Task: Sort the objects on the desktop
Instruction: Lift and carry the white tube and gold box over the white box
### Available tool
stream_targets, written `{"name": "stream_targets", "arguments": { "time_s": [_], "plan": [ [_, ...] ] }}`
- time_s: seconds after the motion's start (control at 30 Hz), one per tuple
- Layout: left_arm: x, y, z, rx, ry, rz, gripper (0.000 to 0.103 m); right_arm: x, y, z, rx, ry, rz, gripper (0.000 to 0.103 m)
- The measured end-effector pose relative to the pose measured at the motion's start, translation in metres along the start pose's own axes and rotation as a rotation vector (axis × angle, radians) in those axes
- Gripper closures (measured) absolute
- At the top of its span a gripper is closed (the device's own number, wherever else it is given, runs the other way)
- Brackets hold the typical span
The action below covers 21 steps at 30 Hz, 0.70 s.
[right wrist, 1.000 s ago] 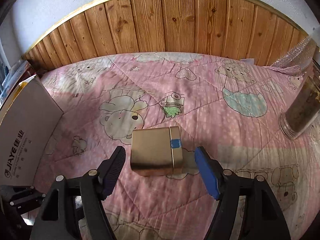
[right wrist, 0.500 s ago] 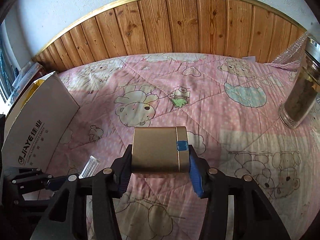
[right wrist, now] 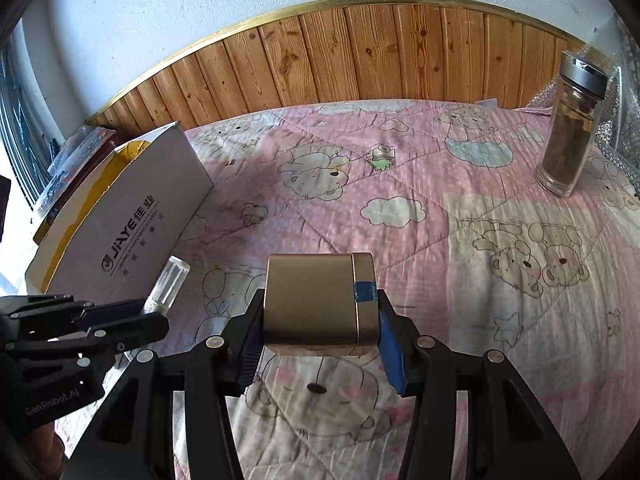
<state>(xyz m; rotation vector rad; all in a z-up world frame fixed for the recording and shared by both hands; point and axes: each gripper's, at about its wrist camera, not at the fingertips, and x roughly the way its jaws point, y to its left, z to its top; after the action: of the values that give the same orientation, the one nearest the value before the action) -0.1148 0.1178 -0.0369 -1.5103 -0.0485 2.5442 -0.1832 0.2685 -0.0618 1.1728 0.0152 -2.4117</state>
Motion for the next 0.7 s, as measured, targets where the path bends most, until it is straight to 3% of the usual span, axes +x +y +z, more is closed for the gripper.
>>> {"name": "stream_targets", "arguments": {
  "time_s": [0.7],
  "plan": [
    [-0.074,0.018,-0.077,-0.069,-0.06,-0.007,0.084,-0.064,0.064,-0.079,-0.056,0.01,0.039,0.051]
  ]
}}
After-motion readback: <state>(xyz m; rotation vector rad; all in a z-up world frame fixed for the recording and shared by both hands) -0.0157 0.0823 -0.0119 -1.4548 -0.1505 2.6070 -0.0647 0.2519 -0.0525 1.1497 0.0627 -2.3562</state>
